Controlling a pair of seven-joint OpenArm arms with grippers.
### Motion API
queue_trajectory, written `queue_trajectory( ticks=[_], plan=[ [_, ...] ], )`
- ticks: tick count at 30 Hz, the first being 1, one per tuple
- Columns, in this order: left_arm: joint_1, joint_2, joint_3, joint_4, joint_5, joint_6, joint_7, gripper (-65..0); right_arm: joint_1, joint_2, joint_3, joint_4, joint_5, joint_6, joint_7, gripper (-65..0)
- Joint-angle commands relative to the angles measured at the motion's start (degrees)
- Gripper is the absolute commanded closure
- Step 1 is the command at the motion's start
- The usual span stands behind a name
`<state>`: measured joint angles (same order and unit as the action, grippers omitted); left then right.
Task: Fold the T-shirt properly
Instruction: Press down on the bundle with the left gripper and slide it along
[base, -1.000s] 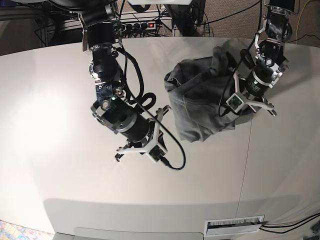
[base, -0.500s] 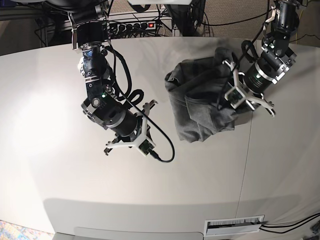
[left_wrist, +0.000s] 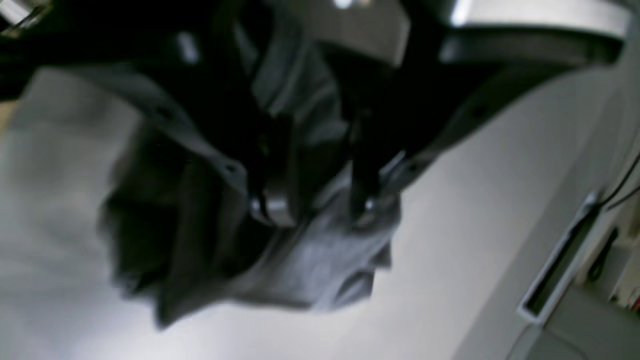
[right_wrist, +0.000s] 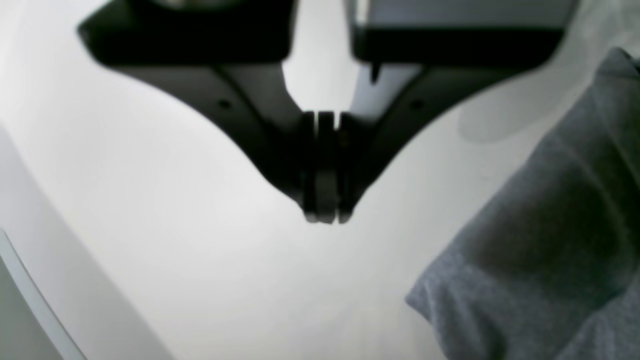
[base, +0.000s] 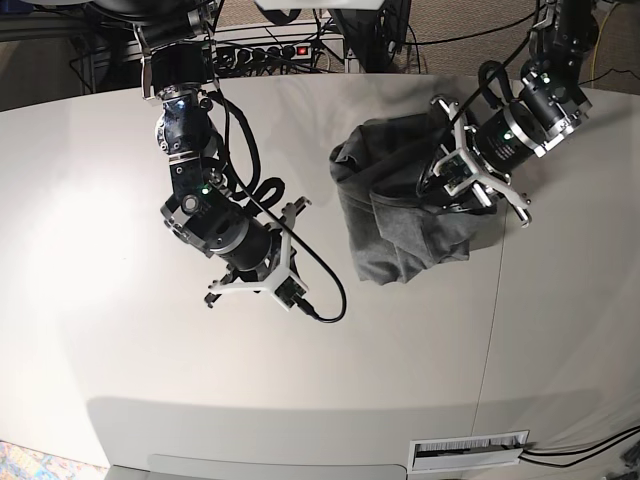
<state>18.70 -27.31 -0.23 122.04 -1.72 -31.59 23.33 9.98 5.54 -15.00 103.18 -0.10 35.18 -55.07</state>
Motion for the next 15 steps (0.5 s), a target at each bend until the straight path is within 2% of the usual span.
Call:
queue_trajectory(
  ticks=[1, 4, 8, 12, 15],
  plan=[
    [-0.3, -0.1, -0.3, 0.4, -0.8, 0.1, -3.0, -20.2, 1.2, 0.0, 0.1, 1.0, 0.3, -0.3, 1.4, 0.0],
    [-0.8, 0.0, 1.4, -1.3, 1.6, -1.3, -5.7, -20.3, 1.2, 0.0, 0.1, 1.0, 0.3, -0.3, 1.4, 0.0],
    [-1.8, 0.0, 7.4, -3.2, 9.4, 0.0, -7.5, -20.3, 1.2, 0.0, 0.1, 1.0, 0.3, -0.3, 1.2, 0.0],
    [-3.4, -0.1, 14.9, -3.3, 20.1, 5.2, -7.3, -20.2, 1.2, 0.0, 0.1, 1.0, 0.3, -0.3, 1.2, 0.0],
    [-5.4, -0.5, 19.4, -3.3, 25.1, 9.6, -5.3, -20.2, 1.2, 0.0, 0.1, 1.0, 0.3, -0.3, 1.0, 0.0]
  ],
)
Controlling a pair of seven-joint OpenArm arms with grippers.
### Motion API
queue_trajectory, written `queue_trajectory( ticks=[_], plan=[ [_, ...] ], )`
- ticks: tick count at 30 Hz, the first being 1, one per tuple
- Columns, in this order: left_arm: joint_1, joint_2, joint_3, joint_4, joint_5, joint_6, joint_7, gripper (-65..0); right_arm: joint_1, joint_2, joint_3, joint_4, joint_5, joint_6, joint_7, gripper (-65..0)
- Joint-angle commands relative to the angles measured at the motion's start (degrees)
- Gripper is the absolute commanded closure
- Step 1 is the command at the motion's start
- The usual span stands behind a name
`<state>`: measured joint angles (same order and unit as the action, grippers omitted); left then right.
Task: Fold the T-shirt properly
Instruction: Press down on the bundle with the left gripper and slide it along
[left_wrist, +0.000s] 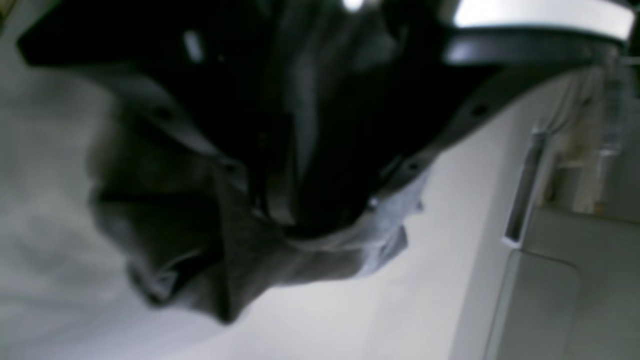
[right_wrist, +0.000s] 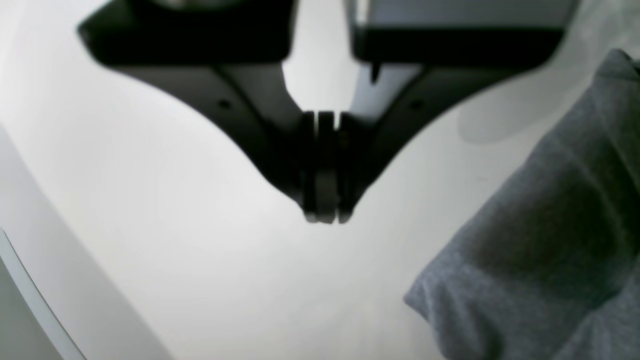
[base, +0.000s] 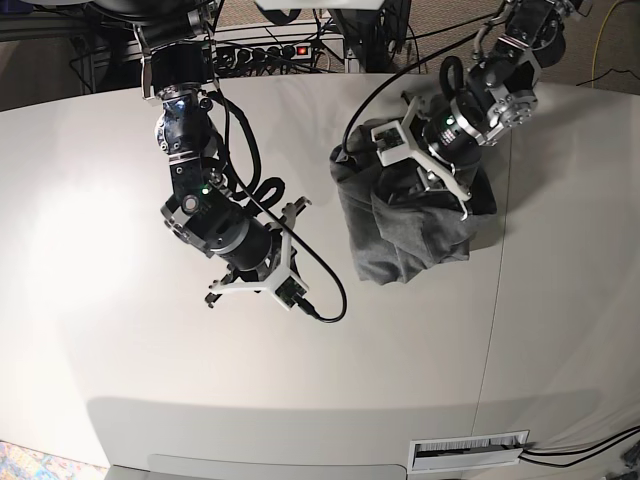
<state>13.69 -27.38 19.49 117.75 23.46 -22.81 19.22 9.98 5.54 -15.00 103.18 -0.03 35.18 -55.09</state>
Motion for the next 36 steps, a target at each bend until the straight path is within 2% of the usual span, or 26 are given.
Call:
queue_trajectory(
  ticks=[1, 8, 16, 24, 28, 36],
  plan=[
    [-1.0, -0.6, 0.7, 1.0, 0.4, 1.4, -0.5, -20.2, 1.2, 0.0, 0.1, 1.0, 0.2, -0.3, 1.1, 0.0],
    [-2.6, -1.2, 3.1, 1.0, 1.9, 2.3, 0.7, -20.0, 1.2, 0.0, 0.1, 1.0, 0.2, -0.3, 1.1, 0.0],
    [-2.1, -6.1, 3.1, 4.2, 1.7, 2.3, 3.2, -19.9, 1.2, 0.0, 0.1, 1.0, 0.2, -0.3, 1.2, 0.0],
    [-1.7, -6.3, 3.1, 9.5, -2.4, 2.3, 7.4, -19.7, 1.2, 0.0, 0.1, 1.0, 0.2, -0.3, 1.3, 0.0],
    [0.1, -6.3, 3.1, 12.6, -3.8, 2.2, 7.4, -19.7, 1.2, 0.0, 0.1, 1.0, 0.2, -0.3, 1.4, 0.0],
    [-0.1, -6.3, 3.1, 9.9, -3.0, 2.0, 5.6, -19.6, 1.2, 0.0, 0.1, 1.0, 0.3, -0.3, 1.5, 0.0]
  ],
)
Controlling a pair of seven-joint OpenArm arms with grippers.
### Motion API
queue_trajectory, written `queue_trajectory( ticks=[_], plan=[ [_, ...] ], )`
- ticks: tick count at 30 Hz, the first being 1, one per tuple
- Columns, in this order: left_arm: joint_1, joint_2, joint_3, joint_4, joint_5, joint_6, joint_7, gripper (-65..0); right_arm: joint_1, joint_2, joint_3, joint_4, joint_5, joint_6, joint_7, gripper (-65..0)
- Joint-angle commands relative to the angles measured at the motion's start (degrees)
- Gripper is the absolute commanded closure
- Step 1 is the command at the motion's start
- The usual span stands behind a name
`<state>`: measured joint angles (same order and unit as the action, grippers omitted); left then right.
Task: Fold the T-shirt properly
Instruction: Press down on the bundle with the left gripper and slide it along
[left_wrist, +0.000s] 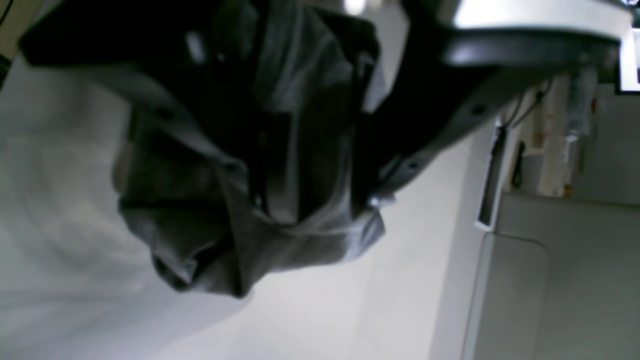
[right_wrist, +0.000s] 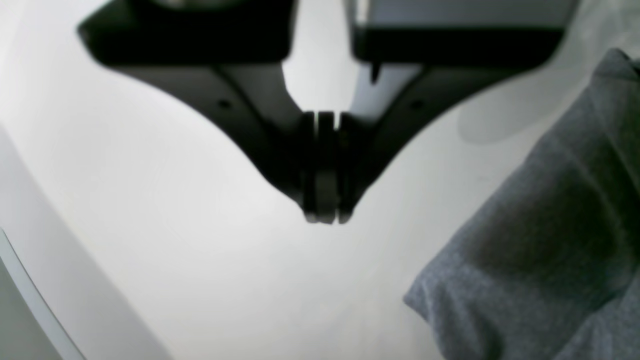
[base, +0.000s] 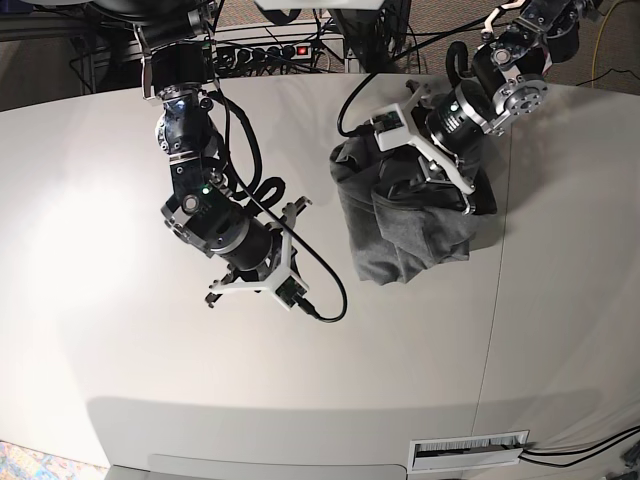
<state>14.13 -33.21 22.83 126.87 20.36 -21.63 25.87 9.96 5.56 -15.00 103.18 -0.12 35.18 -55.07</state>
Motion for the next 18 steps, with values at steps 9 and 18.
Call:
queue_trajectory(
  ticks=[9, 18],
  plan=[
    [-4.7, -0.1, -0.3, -5.8, 1.5, 0.9, -3.6, -19.5, 1.2, 0.0, 0.1, 1.0, 0.3, -0.3, 1.5, 0.0],
    [-7.0, -0.1, -0.3, -10.6, 1.6, 1.3, -5.0, -9.8, 1.2, 0.0, 0.1, 1.0, 0.3, -0.3, 1.4, 0.0]
  ],
)
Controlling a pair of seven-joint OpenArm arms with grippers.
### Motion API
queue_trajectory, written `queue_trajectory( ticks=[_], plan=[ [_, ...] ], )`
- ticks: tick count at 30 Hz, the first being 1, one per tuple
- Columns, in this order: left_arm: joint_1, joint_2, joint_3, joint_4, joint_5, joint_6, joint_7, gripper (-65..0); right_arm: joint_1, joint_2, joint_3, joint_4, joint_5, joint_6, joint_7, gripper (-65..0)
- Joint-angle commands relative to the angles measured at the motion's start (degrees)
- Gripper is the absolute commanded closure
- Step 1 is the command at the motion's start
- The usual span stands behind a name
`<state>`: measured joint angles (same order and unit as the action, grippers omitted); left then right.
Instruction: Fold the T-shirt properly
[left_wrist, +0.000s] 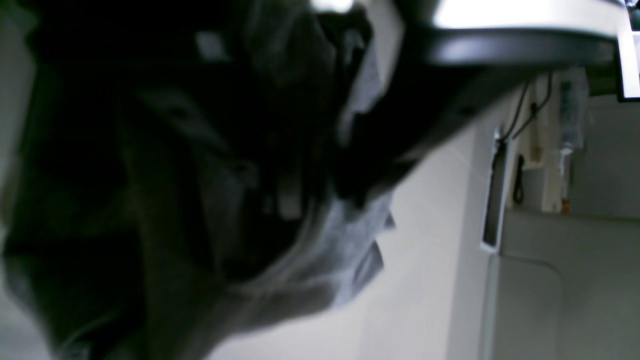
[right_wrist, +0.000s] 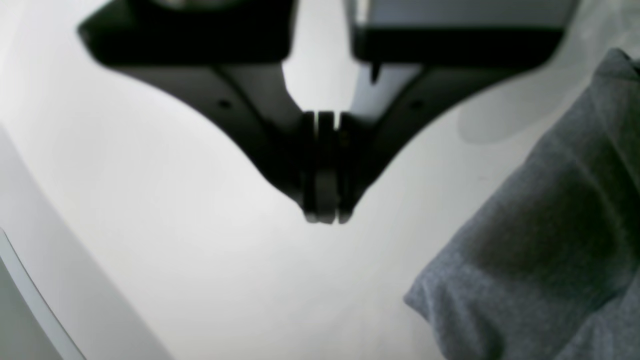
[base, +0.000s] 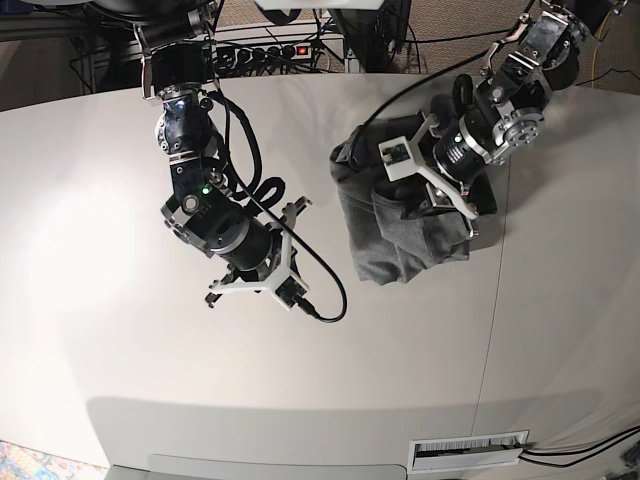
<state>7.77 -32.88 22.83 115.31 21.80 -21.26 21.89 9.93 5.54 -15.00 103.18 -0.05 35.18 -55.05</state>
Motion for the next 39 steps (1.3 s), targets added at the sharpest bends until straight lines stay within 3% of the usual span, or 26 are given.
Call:
queue_trajectory(
  ticks=[1, 3, 6, 9, 24, 39],
  plan=[
    [-1.0, -0.5, -0.3, 0.4, 0.1, 0.9, -0.9, -6.3, 1.2, 0.0, 0.1, 1.0, 0.3, -0.3, 1.4, 0.0],
    [-1.3, -0.5, -0.3, 0.2, 1.2, 2.1, -0.9, 0.0, 1.2, 0.0, 0.1, 1.0, 0.3, -0.3, 1.4, 0.0],
    [-1.3, -0.5, -0.3, 0.3, 3.0, 7.6, -0.2, 0.0, 1.2, 0.0, 0.1, 1.0, 0.3, -0.3, 1.4, 0.0],
    [-2.5, -1.1, -0.3, 0.4, 3.2, 10.0, 1.2, 0.0, 1.2, 0.0, 0.1, 1.0, 0.3, -0.3, 1.4, 0.0],
    [-9.1, -11.8, -0.3, -3.2, 3.1, 10.2, 0.5, 0.0, 1.2, 0.0, 0.1, 1.0, 0.3, -0.3, 1.2, 0.0],
    [-15.7, -12.0, -0.3, -27.5, 3.1, 10.3, -10.0, 0.0, 1.2, 0.0, 0.1, 1.0, 0.3, -0.3, 1.1, 0.0]
  ],
)
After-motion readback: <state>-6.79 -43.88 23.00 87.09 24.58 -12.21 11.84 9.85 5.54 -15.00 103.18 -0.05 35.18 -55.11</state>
